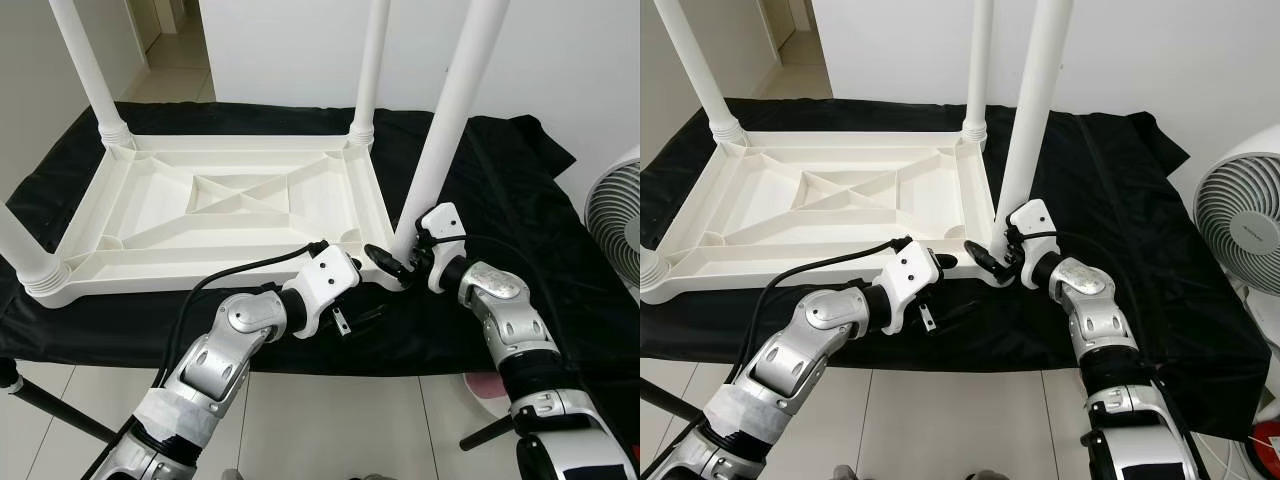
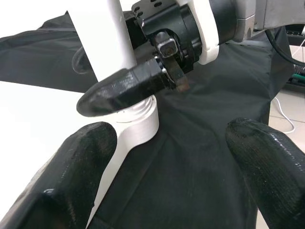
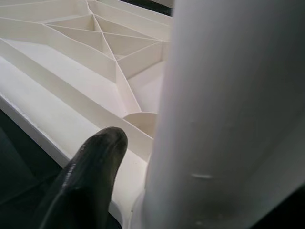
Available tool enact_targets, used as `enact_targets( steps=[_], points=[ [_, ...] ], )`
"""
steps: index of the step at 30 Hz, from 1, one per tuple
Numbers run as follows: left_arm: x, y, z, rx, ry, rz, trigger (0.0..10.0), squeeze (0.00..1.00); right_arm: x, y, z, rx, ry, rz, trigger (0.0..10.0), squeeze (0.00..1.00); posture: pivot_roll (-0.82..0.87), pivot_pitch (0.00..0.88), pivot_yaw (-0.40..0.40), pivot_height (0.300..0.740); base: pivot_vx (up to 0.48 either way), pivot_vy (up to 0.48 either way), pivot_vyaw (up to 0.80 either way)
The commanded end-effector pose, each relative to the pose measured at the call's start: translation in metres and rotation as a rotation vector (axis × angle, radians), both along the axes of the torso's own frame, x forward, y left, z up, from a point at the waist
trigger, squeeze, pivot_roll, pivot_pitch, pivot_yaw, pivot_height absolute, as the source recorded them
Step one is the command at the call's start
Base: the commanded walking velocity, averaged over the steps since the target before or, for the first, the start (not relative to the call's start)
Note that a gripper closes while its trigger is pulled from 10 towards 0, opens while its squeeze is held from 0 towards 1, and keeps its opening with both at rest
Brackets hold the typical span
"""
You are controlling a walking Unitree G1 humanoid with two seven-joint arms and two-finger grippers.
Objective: Building children table
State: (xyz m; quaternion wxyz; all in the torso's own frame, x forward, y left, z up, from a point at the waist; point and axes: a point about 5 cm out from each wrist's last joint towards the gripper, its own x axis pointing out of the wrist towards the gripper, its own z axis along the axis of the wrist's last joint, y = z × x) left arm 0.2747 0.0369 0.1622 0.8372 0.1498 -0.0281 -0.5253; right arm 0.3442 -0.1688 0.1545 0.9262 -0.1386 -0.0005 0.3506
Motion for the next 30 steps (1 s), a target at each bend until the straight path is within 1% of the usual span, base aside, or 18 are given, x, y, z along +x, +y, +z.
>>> enact_targets(
  steps=[1,7,13,14,15,16,17,20,22,23,24,25,26,27,28,29,30],
  points=[
    [-0.002,0.001,-0.002,0.003,0.012,0.000,10.0,0.00,-0.001,0.001,-0.006,-0.005,0.029,0.027,0.0,0.00,-0.12,0.050,0.013,0.740,0.000,0.000,0.00],
    [-0.003,0.001,-0.001,0.003,0.013,-0.002,10.0,0.00,-0.001,-0.006,-0.017,0.018,0.074,0.010,0.0,0.00,-0.12,0.056,0.017,0.740,0.000,0.000,0.00],
    [-0.002,0.000,-0.001,0.003,0.016,-0.002,10.0,0.00,-0.002,-0.011,-0.018,0.043,0.072,-0.011,0.0,0.00,-0.13,0.057,0.018,0.740,0.000,0.000,0.00],
    [-0.002,0.000,-0.001,0.002,0.016,-0.002,10.0,0.00,-0.002,-0.012,-0.018,0.043,0.066,-0.028,4.4,0.00,-0.13,0.057,0.018,0.740,0.000,0.000,0.00],
    [-0.002,0.000,-0.001,0.002,0.016,-0.002,10.0,0.00,-0.002,-0.012,-0.018,0.043,0.066,-0.028,4.4,0.00,-0.13,0.057,0.018,0.740,0.000,0.000,0.00],
    [-0.002,0.000,0.000,0.001,0.016,-0.002,10.0,0.00,0.000,-0.014,-0.018,0.037,0.066,-0.072,10.0,0.00,-0.13,0.057,0.017,0.740,0.000,0.000,0.00],
    [-0.002,-0.001,0.000,0.001,0.016,-0.003,10.0,0.00,0.001,-0.016,-0.018,0.031,0.065,-0.102,10.0,0.00,-0.13,0.057,0.017,0.740,0.000,0.000,0.00],
    [-0.002,-0.001,0.000,0.001,0.016,-0.003,10.0,0.00,0.002,-0.017,-0.019,0.029,0.066,-0.119,10.0,0.00,-0.13,0.057,0.017,0.740,0.000,0.000,0.00],
    [-0.002,0.000,-0.001,0.000,0.017,0.001,10.0,0.00,0.002,-0.013,-0.016,0.057,0.042,-0.224,10.0,0.00,-0.13,0.056,0.010,0.740,0.000,0.000,0.00],
    [-0.002,0.000,-0.001,0.000,0.017,0.001,10.0,0.00,0.002,-0.013,-0.016,0.057,0.042,-0.224,10.0,0.00,-0.13,0.056,0.010,0.740,0.000,0.000,0.00],
    [-0.002,0.000,-0.001,0.000,0.018,0.002,10.0,0.00,0.001,-0.011,-0.014,0.078,0.034,-0.276,10.0,0.00,-0.13,0.057,0.011,0.740,0.000,0.000,0.00],
    [-0.002,0.000,-0.001,-0.001,0.019,0.003,10.0,0.00,-0.001,-0.008,-0.012,0.106,0.021,-0.364,10.0,0.00,-0.13,0.058,0.009,0.740,0.000,0.000,0.00],
    [-0.002,0.000,-0.001,-0.001,0.019,0.003,10.0,0.00,-0.001,-0.008,-0.012,0.106,0.021,-0.364,10.0,0.00,-0.13,0.058,0.009,0.740,0.000,0.000,0.00],
    [-0.002,0.000,-0.001,-0.002,0.020,0.004,10.0,0.00,-0.002,-0.007,-0.011,0.122,0.015,-0.419,10.0,0.00,-0.13,0.058,0.009,0.740,0.000,0.000,0.00],
    [-0.002,0.000,-0.001,-0.002,0.020,0.004,10.0,0.00,-0.002,-0.007,-0.011,0.122,0.015,-0.419,10.0,0.00,-0.13,0.058,0.009,0.740,0.000,0.000,0.00],
    [-0.002,0.000,-0.002,-0.002,0.020,0.004,10.0,0.00,-0.005,-0.004,-0.009,0.137,-0.003,-0.482,10.0,0.00,-0.14,0.057,0.011,0.740,0.000,0.000,0.00],
    [-0.002,-0.001,-0.002,-0.002,0.020,0.004,10.0,0.00,-0.007,-0.002,-0.008,0.145,-0.015,-0.519,10.0,0.00,-0.14,0.057,0.011,0.740,0.000,0.000,0.00]
  ],
)
